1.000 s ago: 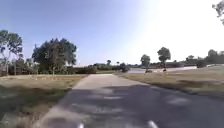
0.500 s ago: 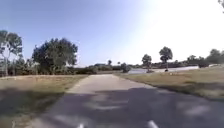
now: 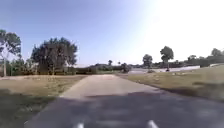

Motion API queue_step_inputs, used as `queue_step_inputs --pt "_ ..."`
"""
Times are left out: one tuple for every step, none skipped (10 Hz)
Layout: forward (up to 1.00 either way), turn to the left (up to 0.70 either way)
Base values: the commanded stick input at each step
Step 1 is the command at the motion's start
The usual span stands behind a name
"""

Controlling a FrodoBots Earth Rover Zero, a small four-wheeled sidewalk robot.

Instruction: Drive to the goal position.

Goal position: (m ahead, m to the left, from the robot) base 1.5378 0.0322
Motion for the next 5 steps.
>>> queue_step_inputs --pt "1.00 0.20" --pt "1.00 0.18" --pt "1.00 0.17" --pt "1.00 0.16" --pt "1.00 0.08"
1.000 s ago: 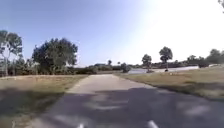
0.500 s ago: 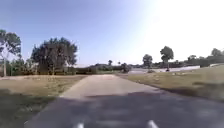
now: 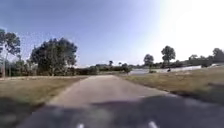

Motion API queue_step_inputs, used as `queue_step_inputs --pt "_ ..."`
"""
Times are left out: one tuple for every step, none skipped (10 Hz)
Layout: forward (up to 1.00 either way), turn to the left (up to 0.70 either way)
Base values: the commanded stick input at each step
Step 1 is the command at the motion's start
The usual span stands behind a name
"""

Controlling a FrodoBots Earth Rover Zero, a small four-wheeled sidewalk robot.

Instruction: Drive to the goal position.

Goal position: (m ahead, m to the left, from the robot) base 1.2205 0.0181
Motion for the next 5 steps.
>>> queue_step_inputs --pt "1.00 0.03" --pt "1.00 0.03" --pt "1.00 0.04" --pt "1.00 0.08" --pt "1.00 0.20"
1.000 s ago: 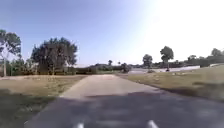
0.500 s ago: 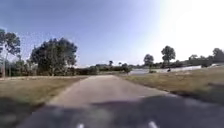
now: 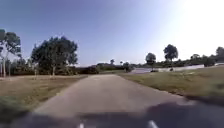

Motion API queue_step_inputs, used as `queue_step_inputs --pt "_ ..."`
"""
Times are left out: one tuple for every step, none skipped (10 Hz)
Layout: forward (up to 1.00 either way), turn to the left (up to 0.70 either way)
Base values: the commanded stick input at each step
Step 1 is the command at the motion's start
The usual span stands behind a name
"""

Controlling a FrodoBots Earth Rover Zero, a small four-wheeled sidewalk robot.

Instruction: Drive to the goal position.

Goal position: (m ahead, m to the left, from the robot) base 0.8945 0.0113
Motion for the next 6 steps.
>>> queue_step_inputs --pt "1.00 0.23" --pt "1.00 0.16" --pt "1.00 0.12" --pt "1.00 0.08" --pt "1.00 0.05" --pt "1.00 0.05"
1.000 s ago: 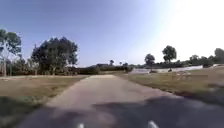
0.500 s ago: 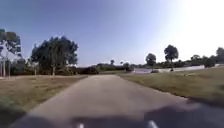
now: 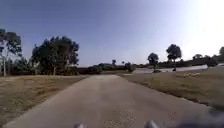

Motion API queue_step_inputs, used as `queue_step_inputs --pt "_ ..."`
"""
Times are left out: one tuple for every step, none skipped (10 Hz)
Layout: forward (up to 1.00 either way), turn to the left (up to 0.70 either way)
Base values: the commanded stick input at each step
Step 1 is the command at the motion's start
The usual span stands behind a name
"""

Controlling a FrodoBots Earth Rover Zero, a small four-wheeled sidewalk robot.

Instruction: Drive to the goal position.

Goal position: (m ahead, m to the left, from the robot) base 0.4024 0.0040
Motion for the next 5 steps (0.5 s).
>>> queue_step_inputs --pt "1.00 0.05" --pt "1.00 0.05" --pt "1.00 0.05" --pt "1.00 0.05" --pt "1.00 0.05"
